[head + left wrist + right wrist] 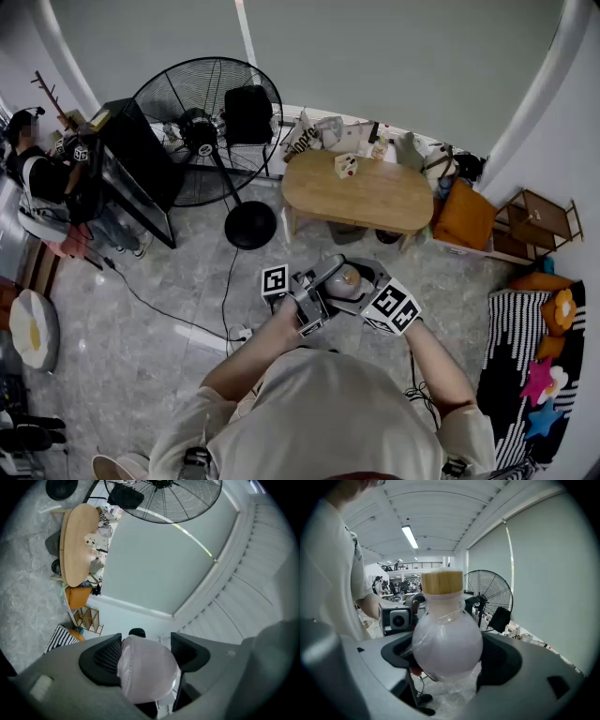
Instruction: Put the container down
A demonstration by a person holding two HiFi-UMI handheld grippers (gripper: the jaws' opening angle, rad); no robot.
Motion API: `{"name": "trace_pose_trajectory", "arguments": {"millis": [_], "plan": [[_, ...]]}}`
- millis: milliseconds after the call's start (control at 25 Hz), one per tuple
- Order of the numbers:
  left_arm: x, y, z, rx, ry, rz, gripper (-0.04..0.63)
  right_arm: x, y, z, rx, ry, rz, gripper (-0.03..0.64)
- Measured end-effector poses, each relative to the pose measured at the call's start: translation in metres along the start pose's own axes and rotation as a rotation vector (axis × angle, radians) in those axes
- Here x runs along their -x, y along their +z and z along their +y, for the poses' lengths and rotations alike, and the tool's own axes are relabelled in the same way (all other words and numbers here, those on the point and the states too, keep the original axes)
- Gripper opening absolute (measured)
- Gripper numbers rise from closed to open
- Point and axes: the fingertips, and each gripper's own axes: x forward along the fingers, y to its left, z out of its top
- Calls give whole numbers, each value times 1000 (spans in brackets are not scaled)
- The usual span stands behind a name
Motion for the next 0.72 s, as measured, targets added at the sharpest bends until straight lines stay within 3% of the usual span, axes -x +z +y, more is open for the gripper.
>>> {"name": "trace_pose_trajectory", "arguments": {"millis": [720], "plan": [[22,18,-7,18,-4,-3,327,-27,8,6,-5,5,16,393]]}}
